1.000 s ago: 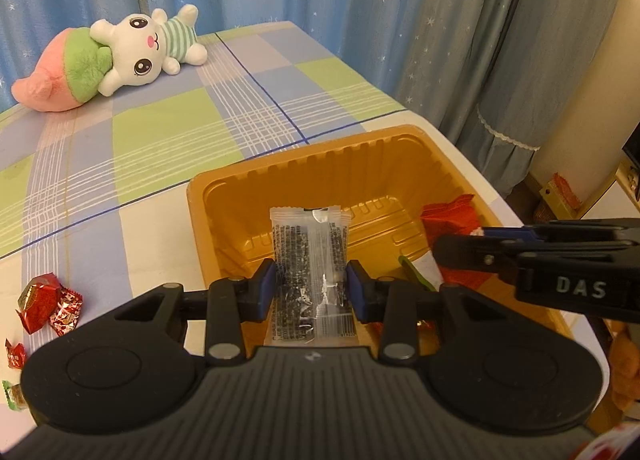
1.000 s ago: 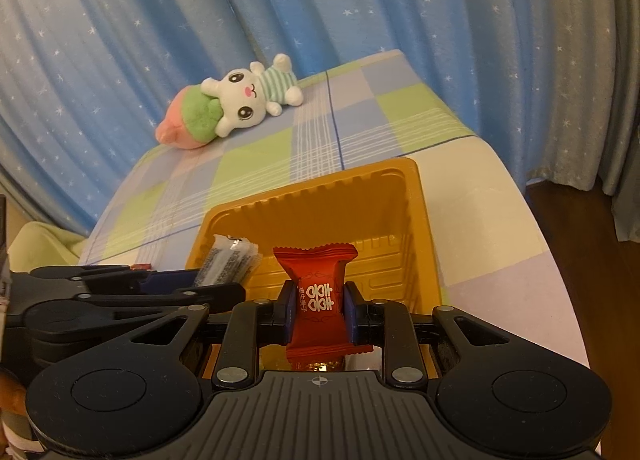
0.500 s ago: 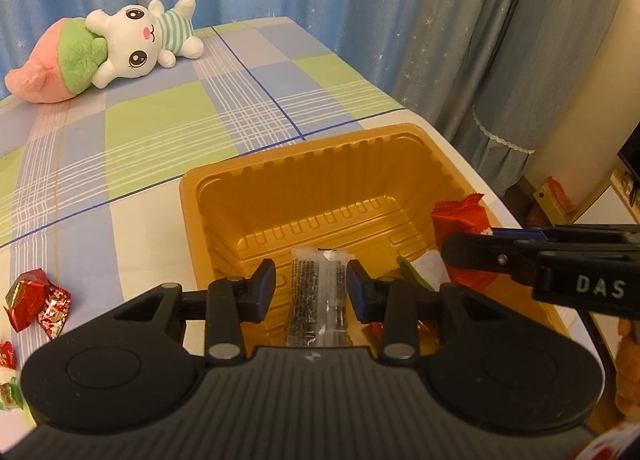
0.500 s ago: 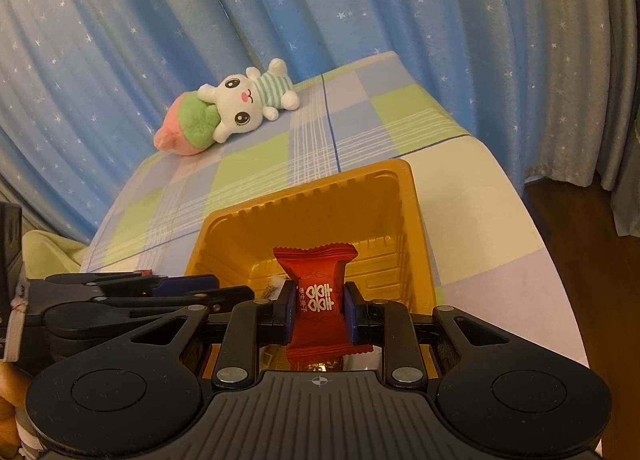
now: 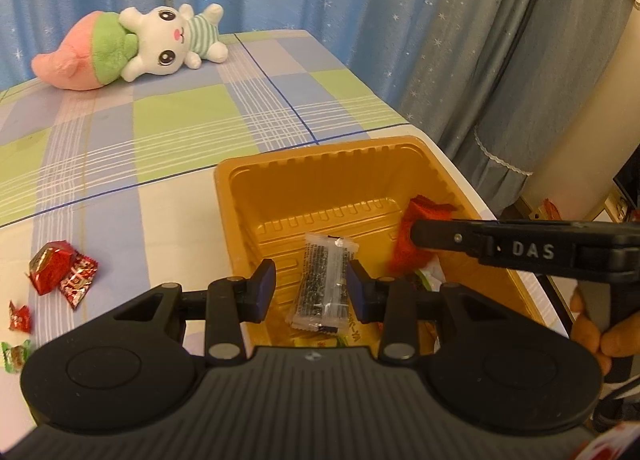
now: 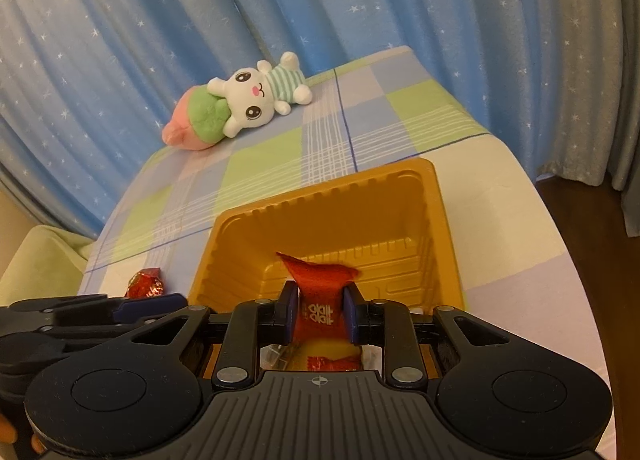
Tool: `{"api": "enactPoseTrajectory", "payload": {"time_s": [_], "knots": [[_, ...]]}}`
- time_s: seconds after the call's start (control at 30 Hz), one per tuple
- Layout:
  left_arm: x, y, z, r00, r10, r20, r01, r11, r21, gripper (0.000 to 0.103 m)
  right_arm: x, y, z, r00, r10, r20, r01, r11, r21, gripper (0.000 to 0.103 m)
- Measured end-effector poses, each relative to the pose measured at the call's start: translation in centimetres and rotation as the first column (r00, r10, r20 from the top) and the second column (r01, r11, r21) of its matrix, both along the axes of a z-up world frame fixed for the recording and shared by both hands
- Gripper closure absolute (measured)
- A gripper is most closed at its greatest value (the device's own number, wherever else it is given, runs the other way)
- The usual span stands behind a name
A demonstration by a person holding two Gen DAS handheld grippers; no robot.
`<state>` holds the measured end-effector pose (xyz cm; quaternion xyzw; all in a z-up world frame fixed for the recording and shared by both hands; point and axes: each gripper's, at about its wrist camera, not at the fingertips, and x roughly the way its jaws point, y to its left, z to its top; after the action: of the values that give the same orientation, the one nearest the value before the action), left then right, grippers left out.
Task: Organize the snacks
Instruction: 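Open both tools to drop the clear packet and red packet into the tray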
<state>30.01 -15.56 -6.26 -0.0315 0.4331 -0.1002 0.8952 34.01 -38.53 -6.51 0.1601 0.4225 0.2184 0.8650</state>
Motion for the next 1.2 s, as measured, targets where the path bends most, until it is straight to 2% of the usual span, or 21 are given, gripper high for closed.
{"api": "enactPoseTrajectory", "payload": {"time_s": [0.1, 0.17, 0.23, 0.33, 0.67, 0.77, 0.83, 1.2], "knots": [[-0.6, 0.5, 0.2, 1.0, 0.015, 0.001, -0.015, 1.0, -0.007, 0.067, 0.1, 0.4, 0.4, 0.999, -0.003, 0.04, 0.003, 1.0, 0.002, 0.078], [-1.0, 0.7, 0.4, 1.0, 0.026, 0.002, -0.026, 1.0, -0.009, 0.066, 0.4, 0.5, 0.5, 0.999, -0.022, 0.032, 0.022, 1.0, -0.004, 0.076], [-1.4, 0.9, 0.6, 0.999, 0.036, 0.008, -0.036, 0.999, -0.009, 0.061, 0.5, 0.1, 0.6, 0.999, -0.036, 0.029, 0.035, 0.999, 0.013, 0.063], [-2.3, 1.1, 0.9, 0.999, 0.043, 0.016, -0.043, 0.999, -0.009, 0.06, -0.2, -0.5, 1.1, 0.997, -0.063, 0.054, 0.062, 0.998, 0.018, 0.042], [-4.9, 0.4, 2.7, 0.998, 0.04, 0.057, -0.04, 0.999, -0.014, 0.05, -3.8, -2.4, 2.1, 0.996, -0.061, 0.066, 0.062, 0.998, -0.015, 0.033], [-5.9, 0.1, 3.1, 0.997, 0.041, 0.067, -0.04, 0.999, -0.018, 0.049, -5.3, -2.9, 2.4, 0.997, -0.046, 0.066, 0.048, 0.999, -0.023, 0.028], [-6.5, 0.1, 3.3, 0.996, 0.046, 0.072, -0.045, 0.999, -0.021, 0.044, -6.3, -3.1, 2.7, 0.997, -0.035, 0.073, 0.037, 0.999, -0.029, 0.023], [-11.2, 0.7, 3.7, 0.992, 0.101, 0.073, -0.1, 0.995, -0.015, 0.04, -11.0, -3.3, 3.4, 0.997, 0.048, 0.059, -0.045, 0.998, -0.05, 0.021]]}}
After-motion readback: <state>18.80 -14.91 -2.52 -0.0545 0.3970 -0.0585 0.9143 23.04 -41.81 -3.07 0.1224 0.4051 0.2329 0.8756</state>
